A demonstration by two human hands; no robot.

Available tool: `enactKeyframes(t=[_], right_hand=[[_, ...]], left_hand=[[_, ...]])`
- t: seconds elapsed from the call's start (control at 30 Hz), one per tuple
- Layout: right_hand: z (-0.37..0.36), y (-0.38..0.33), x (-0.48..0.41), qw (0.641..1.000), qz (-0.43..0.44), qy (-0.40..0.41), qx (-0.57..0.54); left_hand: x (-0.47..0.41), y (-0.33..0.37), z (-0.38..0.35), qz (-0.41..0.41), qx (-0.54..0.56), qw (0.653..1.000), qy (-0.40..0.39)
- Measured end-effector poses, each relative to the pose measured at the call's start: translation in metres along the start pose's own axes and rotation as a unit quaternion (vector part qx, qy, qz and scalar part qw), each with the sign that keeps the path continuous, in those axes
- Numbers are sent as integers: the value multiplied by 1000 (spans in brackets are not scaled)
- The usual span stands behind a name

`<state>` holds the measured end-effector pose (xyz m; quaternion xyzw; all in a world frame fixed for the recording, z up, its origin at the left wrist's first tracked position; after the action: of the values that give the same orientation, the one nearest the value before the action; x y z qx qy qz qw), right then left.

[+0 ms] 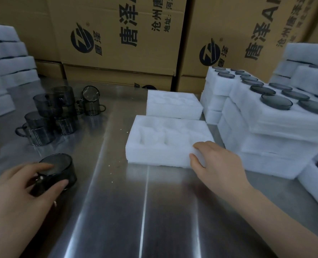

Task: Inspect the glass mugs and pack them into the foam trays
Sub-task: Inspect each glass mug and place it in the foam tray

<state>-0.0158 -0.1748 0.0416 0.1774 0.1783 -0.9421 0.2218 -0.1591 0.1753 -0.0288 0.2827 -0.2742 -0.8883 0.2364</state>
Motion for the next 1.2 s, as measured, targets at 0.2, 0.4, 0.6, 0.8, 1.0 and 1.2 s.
enactKeyframes(t=[0.2, 0.4, 0.6, 0.8, 1.0, 1.2], right_hand=[[5, 1, -3, 1000, -3, -4, -13], [28, 6, -2, 997, -4, -76, -17], [56, 9, 2, 972, -29, -224, -63], [53, 2, -34, 926, -81, -46, -367], [21, 0, -66, 830, -163, -123, -519], [14, 0, -73, 779, -149, -165, -587]], left_hand=[[-11, 105, 3, -115, -2, 989, 90], [-47, 190, -21, -137, 151, 979, 14], [-72, 222, -65, -187, 190, 953, -146], [-75, 222, -90, -235, 190, 912, -279], [-79, 221, -95, -238, 203, 899, -305], [-87, 216, -85, -203, 172, 887, -376]])
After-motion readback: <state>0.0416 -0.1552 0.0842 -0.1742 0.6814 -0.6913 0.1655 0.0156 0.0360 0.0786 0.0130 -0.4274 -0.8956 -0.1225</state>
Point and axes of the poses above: each hand's wrist, its own x-axis away from the middle knuckle, its own z-axis out of the back of the hand, y = z × x, the point moved 1 cm from there along -x, towards the middle knuckle, and after that the axes turned 12 degrees about -x, right-handed, at the moved point
